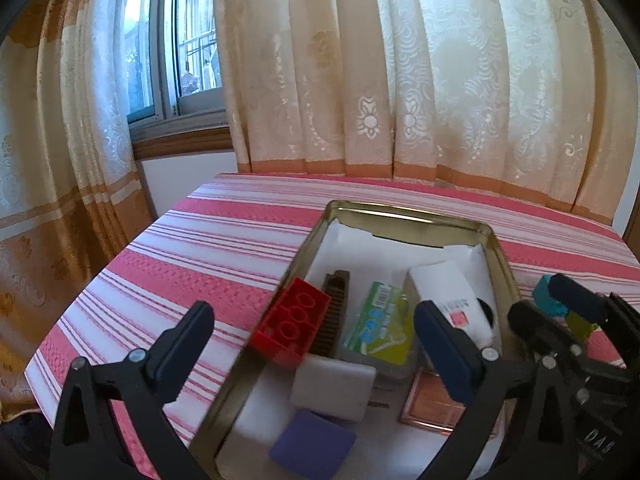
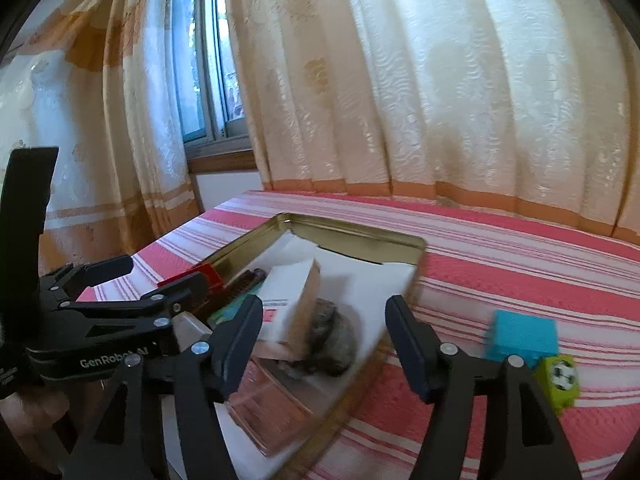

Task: Organize rigid objects
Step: 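Move the left gripper to the teal brick while the right gripper approaches the green soccer brick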

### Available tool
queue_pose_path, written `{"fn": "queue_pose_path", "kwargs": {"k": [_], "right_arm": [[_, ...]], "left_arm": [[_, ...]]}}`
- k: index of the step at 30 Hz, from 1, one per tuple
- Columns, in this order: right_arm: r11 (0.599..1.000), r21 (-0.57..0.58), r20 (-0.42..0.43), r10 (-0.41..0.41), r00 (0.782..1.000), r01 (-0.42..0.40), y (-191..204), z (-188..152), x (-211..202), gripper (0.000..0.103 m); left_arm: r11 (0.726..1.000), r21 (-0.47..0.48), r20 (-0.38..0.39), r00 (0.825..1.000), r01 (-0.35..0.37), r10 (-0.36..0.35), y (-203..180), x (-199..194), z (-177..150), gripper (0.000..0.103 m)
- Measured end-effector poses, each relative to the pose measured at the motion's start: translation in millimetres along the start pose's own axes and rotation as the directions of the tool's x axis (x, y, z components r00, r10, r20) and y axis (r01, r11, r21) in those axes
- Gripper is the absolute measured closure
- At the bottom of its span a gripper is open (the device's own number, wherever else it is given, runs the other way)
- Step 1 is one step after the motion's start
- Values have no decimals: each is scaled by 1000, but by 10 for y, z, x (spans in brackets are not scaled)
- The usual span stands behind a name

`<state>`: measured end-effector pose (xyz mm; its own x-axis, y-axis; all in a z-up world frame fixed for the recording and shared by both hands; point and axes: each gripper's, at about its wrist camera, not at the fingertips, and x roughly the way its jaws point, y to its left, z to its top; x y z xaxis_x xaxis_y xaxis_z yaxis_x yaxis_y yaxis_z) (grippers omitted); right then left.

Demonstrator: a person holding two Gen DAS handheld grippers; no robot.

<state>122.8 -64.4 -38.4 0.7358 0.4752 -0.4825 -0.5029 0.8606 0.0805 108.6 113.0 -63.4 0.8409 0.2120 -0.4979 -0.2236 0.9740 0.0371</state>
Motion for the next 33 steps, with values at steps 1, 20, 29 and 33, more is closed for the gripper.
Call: {"fn": "queue_pose_path", "kwargs": {"k": [1, 20, 29, 33], "right_arm": [[1000, 5, 2, -9, 1000, 9, -58, -17, -49, 37], [945, 171, -126, -258, 958, 278, -1371, -324, -574, 37], [956, 168, -257, -193, 947, 240, -1411, -362, -280, 41], [959, 180, -315, -156, 936, 220, -1474, -369, -107, 60]], "left_arm": [[1000, -1, 3, 1000, 4, -4, -35, -20, -14, 2], [982, 135, 28, 990, 135, -140, -1229, -241, -109, 0], [970, 186, 39, 986, 154, -164, -1507, -266, -86, 0], [964, 244, 91, 987, 105, -130, -1593, -268, -104, 0]]}}
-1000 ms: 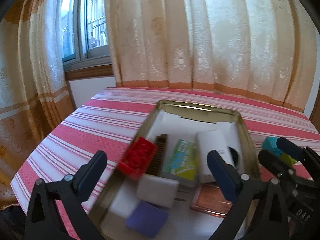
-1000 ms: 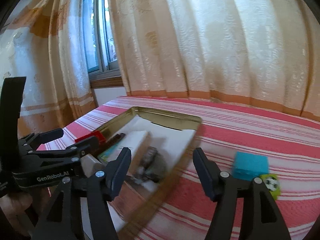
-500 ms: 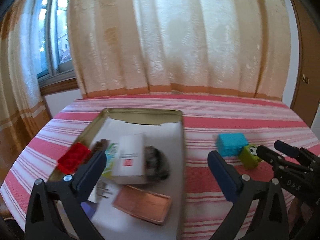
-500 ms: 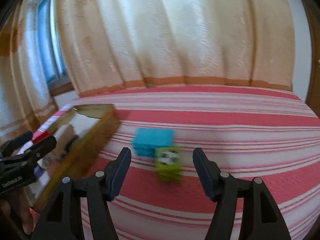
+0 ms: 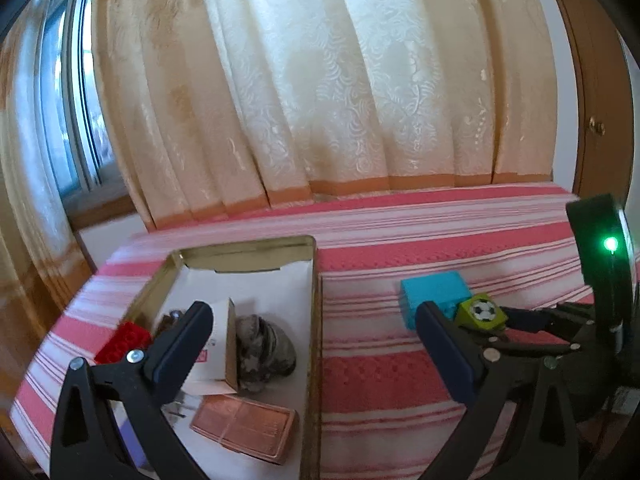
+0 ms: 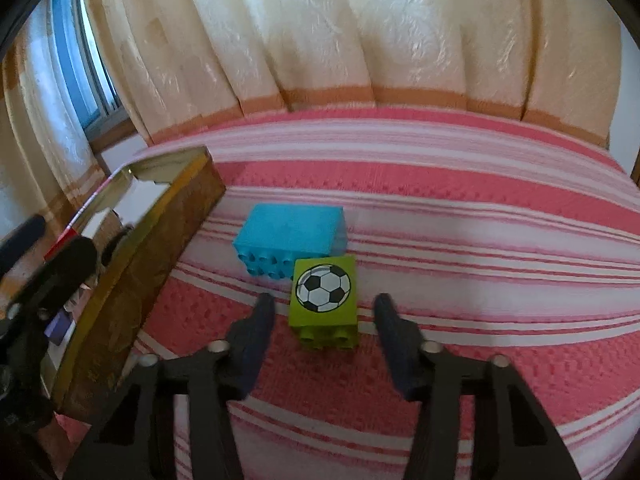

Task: Organize rigid objects
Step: 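Move the left gripper to the teal brick while the right gripper approaches the green soccer brick, then grasp the green soccer-ball brick with the right gripper while the left gripper grasps the teal brick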

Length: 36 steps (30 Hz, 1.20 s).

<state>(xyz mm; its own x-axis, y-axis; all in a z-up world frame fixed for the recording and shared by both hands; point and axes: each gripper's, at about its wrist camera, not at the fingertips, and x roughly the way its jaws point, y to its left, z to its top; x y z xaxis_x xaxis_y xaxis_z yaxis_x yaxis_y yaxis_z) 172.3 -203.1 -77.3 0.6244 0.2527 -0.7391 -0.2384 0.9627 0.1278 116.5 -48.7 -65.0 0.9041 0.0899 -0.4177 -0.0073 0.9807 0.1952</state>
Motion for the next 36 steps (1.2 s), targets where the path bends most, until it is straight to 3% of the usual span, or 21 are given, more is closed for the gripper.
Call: {"fn": "queue_pose_path", "kwargs": {"k": [2, 7, 14, 17, 24, 28, 30, 31, 34, 36], "right_arm": [[1000, 5, 3, 16, 1000, -16, -25, 1, -3, 66], [999, 22, 30, 30, 999, -31, -95, -13, -62, 69], [995, 95, 77, -42, 996, 34, -419, 31, -156, 69], [989, 139, 109, -64, 992, 49, -596, 42, -217, 69], [982, 152, 172, -136, 976, 110, -687, 35, -360, 69], [983, 152, 189, -127, 974, 99, -693, 31, -388, 69], [984, 155, 192, -120, 974, 91, -709, 29, -388, 69], [984, 157, 195, -115, 974, 85, -714, 29, -390, 69], [985, 158, 215, -102, 971, 69, -722, 14, -424, 69], [986, 157, 238, -90, 967, 53, -727, -2, -458, 69]], "left_arm": [[1000, 18, 2, 1000, -17, 17, -18, 49, 7, 0], [998, 9, -13, 998, -65, 65, 7, 233, 71, 0], [998, 45, -67, 997, 45, -42, -391, 384, 97, 0], [991, 48, -139, 984, 122, -115, -599, 570, 121, 0], [988, 32, -215, 966, 154, -144, -873, 881, 179, 0], [988, 41, -242, 961, 150, -136, -988, 1021, 181, 0], [987, 41, -282, 950, 154, -136, -1013, 1110, 171, 1], [988, 23, -294, 946, 151, -138, -991, 1139, 172, 4], [984, -14, -315, 933, 177, -172, -943, 1179, 156, 30], [983, -25, -315, 932, 182, -180, -925, 1176, 148, 31]]}}
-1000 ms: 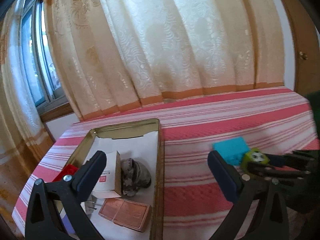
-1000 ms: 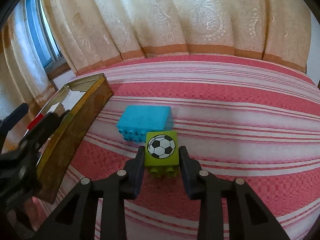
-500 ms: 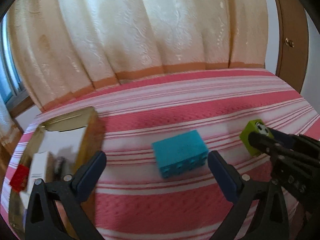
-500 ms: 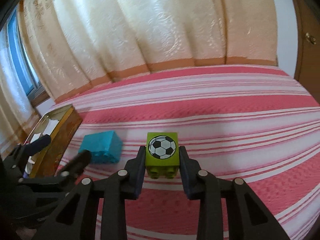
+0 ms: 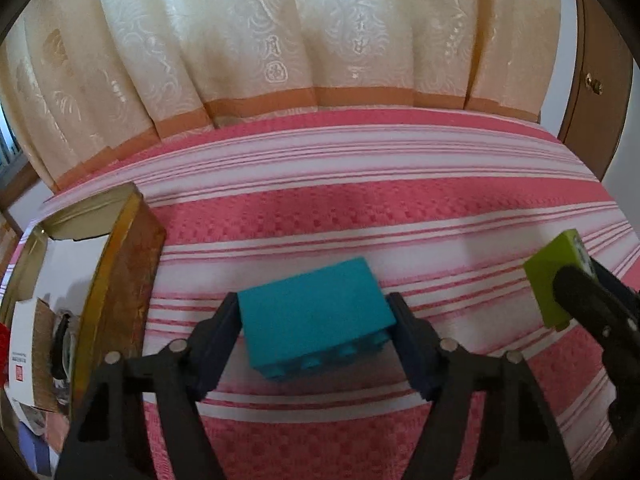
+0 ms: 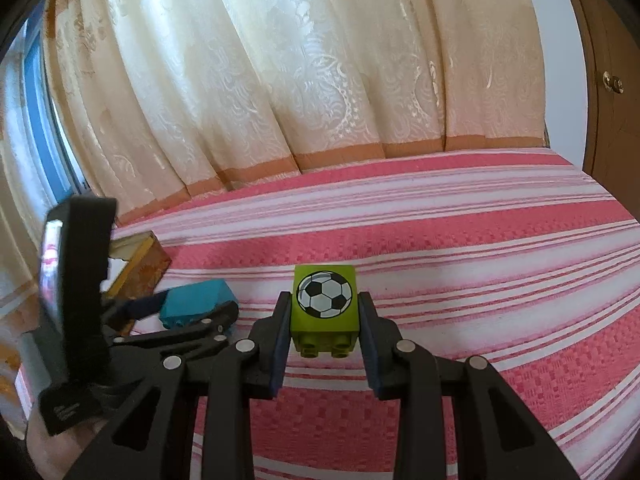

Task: Organize rigid objects
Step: 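Grasp the green soccer-ball brick with the right gripper while the left gripper grasps the teal brick, then lift the teal and green bricks and carry them toward the gold tray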

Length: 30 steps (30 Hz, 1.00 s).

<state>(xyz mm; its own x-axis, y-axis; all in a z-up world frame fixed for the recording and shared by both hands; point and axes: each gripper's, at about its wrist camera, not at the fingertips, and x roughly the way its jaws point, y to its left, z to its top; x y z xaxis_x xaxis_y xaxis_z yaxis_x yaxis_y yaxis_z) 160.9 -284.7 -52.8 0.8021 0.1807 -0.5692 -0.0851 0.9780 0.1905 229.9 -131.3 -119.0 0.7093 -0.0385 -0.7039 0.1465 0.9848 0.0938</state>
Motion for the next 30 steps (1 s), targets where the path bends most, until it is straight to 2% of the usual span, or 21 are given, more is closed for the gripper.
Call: {"fn": "queue_pose_path", "kwargs": {"k": [4, 8, 14, 19, 25, 30], "right_arm": [[1000, 9, 27, 16, 1000, -17, -18, -2, -42, 69], [1000, 4, 54, 15, 998, -15, -7, -11, -84, 69], [999, -46, 146, -15, 989, 21, 100, -45, -239, 69], [995, -90, 198, -35, 980, 53, 197, -69, -321, 69], [990, -119, 242, -49, 969, 80, 257, -89, -388, 69], [987, -135, 262, -52, 964, 90, 302, -130, -450, 69]], "left_arm": [[1000, -13, 13, 1000, 9, -9, 37, -40, -23, 31], [1000, -2, 85, 996, -14, 14, 47, -237, -96, 31], [997, 0, 236, 968, -83, 81, 53, -586, -210, 31], [995, -23, 312, 944, -102, 104, 121, -781, -306, 31], [992, -47, 374, 918, -120, 129, 197, -962, -434, 31], [993, -69, 386, 915, -99, 118, 292, -1036, -509, 31]]}}
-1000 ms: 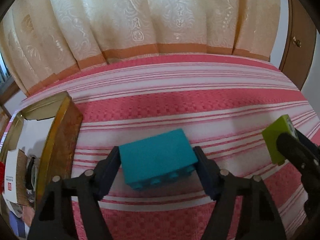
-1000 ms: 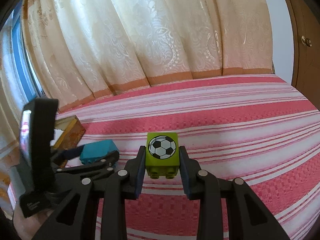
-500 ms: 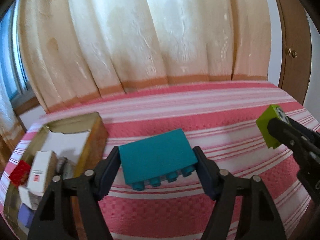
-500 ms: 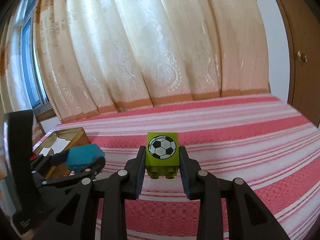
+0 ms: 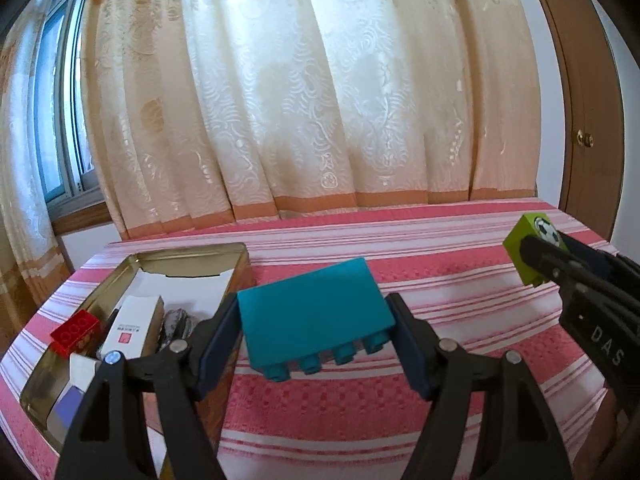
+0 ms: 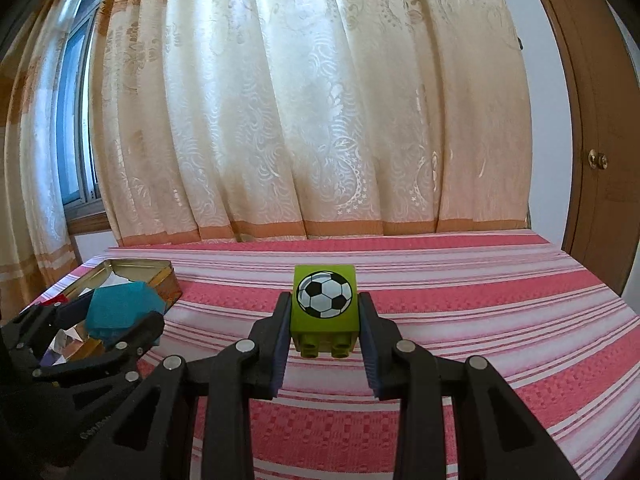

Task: Organize rigid objects
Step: 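Lift the teal and green bricks and carry them toward the gold tray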

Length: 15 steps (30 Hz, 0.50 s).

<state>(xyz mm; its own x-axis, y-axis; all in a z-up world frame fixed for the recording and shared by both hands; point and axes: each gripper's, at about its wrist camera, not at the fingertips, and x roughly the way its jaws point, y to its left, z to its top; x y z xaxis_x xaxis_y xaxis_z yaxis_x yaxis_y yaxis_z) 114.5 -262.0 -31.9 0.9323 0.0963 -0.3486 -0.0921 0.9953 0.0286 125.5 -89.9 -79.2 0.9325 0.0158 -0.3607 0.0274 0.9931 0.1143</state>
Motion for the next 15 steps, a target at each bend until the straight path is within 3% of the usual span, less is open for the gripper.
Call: {"fn": "queue_pose_path", "kwargs": {"k": [15], "right_arm": [[1000, -21, 76, -3, 997, 4, 78, -43, -231, 69]], "left_arm": [[999, -41, 41, 999, 28, -27, 135, -158, -61, 31]]}}
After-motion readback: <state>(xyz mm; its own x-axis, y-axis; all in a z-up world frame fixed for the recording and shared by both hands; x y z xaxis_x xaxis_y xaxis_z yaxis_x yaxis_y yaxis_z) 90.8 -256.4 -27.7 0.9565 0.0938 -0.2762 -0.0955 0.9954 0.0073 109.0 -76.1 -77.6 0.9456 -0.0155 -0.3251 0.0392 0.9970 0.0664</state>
